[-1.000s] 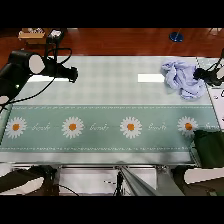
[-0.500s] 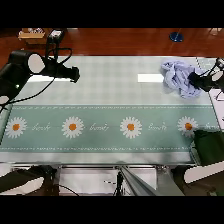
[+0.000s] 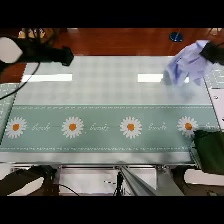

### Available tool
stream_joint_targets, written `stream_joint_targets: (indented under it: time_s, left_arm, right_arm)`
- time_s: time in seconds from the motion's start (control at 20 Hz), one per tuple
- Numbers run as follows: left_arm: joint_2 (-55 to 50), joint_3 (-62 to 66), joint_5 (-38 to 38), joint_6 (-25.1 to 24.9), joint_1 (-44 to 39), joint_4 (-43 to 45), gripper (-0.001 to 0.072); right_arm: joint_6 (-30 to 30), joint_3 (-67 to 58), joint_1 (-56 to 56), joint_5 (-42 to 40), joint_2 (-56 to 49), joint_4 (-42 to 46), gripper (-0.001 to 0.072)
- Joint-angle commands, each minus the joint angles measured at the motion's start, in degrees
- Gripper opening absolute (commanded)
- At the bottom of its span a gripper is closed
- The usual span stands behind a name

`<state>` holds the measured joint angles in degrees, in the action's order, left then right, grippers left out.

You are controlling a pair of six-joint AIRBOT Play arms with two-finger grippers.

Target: Fold the shirts.

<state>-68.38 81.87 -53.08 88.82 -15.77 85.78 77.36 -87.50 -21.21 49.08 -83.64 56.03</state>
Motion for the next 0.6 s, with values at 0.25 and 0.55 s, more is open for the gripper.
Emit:
stream_joint_targets:
  time_s: [0.25, 0.55]
  left_arm:
    - [17.1, 8.6, -1.6, 0.0, 0.0, -14.1, 0.0707]
    - [25.9, 8.6, -15.9, 0.0, 0.0, -14.3, 0.0707]
  right_arm:
    - [-3.4, -2.8, 0.0, 6.2, 31.5, -20.2, 0.0024]
    - [2.1, -2.8, 0.0, 23.1, 39.9, -25.3, 0.0024]
